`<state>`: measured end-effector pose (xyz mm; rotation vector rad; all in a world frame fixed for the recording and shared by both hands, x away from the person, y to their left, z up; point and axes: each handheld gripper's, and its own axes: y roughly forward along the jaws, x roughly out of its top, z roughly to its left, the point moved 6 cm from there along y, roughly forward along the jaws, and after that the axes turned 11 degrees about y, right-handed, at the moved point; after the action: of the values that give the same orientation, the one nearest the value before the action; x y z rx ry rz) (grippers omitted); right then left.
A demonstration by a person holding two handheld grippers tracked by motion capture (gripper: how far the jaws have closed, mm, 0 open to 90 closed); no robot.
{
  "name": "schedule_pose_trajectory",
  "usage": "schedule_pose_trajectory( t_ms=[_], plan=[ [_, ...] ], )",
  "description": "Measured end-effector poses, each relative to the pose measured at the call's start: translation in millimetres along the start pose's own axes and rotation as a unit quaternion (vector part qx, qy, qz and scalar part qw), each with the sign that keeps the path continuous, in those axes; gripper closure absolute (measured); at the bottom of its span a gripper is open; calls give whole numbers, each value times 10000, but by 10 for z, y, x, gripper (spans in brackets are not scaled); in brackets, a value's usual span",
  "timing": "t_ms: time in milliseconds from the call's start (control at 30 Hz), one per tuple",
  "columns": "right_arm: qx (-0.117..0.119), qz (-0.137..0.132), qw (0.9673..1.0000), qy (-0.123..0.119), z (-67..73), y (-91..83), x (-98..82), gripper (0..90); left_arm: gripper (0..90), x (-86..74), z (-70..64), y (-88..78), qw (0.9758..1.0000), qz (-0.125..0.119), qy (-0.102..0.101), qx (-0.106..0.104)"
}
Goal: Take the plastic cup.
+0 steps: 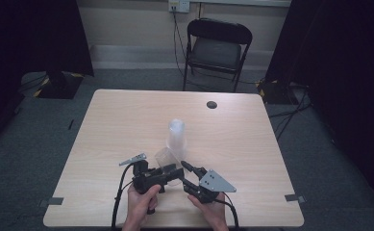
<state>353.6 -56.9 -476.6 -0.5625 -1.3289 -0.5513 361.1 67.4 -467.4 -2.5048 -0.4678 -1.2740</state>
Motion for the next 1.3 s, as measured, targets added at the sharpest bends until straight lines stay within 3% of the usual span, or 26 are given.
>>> schedule_pose_trajectory(
  t_ms=[100,333,500,800,1067,1300],
  plan=[
    [18,4,10000,37,-4,8,-1,627,334,3,-14,11,10000,31,22,16],
    [27,-161,9999,23,-2,15,28,637,333,-9,-77,59,9998,58,1,-199],
    [-88,-297,9995,2,-28,-19,31,695,328,-17,-90,90,9995,56,-68,-290],
    [-150,-442,9989,-89,-45,-66,26,769,296,-27,-113,93,9990,131,296,-310],
    [-230,-611,9977,-191,-45,-104,65,804,248,11,-128,61,9988,56,411,-269],
    [-223,-537,9982,-171,-32,-105,53,815,247,17,-132,30,9986,90,446,-266]
  ],
)
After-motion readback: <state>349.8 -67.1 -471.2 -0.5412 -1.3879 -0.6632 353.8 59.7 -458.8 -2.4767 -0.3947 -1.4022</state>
